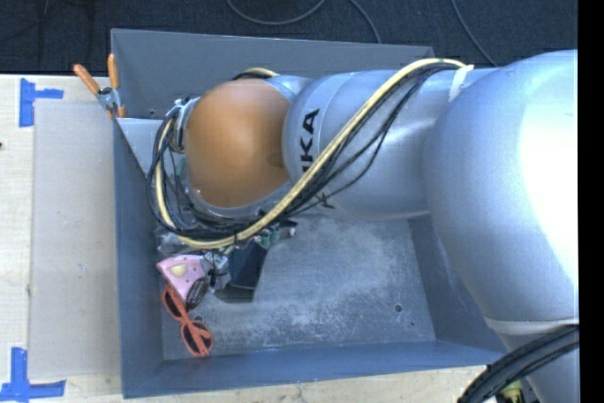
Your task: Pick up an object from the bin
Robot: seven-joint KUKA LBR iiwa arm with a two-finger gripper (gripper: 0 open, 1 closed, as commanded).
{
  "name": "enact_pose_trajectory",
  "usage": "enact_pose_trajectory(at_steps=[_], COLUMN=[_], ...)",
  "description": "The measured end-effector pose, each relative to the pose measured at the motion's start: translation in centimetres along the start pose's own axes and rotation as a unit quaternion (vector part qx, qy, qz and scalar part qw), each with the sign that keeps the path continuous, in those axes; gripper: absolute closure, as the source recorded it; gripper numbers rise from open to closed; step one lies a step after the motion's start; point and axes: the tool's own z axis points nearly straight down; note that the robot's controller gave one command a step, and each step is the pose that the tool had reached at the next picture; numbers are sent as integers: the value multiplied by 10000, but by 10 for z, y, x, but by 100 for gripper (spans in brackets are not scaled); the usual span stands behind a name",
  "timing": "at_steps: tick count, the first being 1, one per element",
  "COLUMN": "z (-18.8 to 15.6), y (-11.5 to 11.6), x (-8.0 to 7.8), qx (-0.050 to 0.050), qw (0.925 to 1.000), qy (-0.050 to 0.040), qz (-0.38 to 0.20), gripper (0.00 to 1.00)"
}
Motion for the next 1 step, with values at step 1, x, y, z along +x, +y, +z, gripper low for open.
enact_pose_trajectory(at_steps=[1], z=[-13], y=[0], x=[-1], qx=[11], qw=[10000], qy=[-25], qz=[2], gripper=[100])
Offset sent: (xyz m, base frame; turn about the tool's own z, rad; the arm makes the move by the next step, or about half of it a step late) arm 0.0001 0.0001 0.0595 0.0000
